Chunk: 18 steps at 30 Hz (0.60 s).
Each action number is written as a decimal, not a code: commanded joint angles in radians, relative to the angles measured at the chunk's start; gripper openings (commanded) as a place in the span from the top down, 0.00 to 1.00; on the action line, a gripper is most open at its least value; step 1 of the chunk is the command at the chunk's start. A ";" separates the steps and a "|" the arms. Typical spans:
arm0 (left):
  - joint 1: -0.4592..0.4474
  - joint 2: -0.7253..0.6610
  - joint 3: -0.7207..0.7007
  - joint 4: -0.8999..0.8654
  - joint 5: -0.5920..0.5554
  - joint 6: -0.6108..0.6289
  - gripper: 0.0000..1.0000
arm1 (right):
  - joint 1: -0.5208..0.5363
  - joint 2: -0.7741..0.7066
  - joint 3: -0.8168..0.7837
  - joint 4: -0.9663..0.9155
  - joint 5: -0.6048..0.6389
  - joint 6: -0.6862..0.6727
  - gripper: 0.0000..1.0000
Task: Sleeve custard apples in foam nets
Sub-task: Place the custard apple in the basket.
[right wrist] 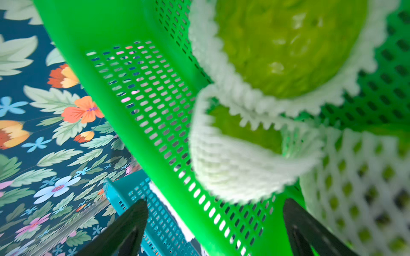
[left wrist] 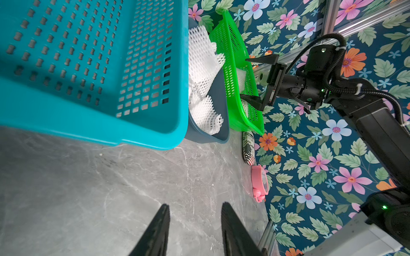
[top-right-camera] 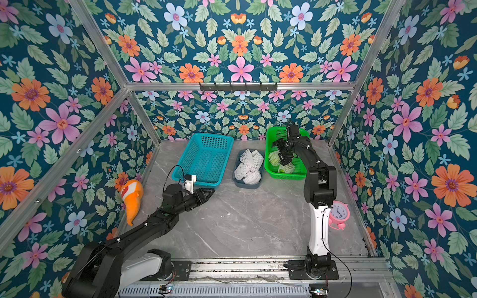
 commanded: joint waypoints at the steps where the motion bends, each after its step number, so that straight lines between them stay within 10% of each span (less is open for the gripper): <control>1: -0.002 -0.008 0.006 0.018 -0.001 0.005 0.59 | 0.002 -0.045 -0.034 0.039 -0.002 0.009 0.05; 18: 0.001 -0.019 0.142 -0.143 -0.077 0.080 0.52 | 0.009 -0.369 -0.298 0.153 -0.048 -0.154 0.03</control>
